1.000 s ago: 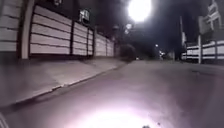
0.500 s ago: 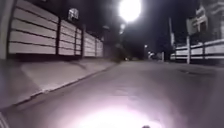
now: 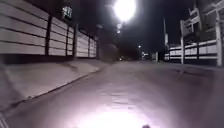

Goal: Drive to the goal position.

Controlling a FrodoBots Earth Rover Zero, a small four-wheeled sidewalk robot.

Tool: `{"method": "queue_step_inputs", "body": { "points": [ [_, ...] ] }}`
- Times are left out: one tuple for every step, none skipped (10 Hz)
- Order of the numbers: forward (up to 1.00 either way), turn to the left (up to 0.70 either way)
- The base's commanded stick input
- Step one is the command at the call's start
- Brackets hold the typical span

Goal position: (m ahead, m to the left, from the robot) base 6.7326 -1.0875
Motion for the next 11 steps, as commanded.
{"method": "queue_step_inputs", "body": {
  "points": [
    [0.7,0.0],
    [0.7,0.0],
    [0.7,0.0],
    [0.7,0.0],
    [0.7,0.0],
    [0.7,0.0],
    [0.7,0.0],
    [0.7,0.0],
    [0.7,-0.15],
    [0.7,-0.28],
    [0.7,-0.35]
  ]
}}
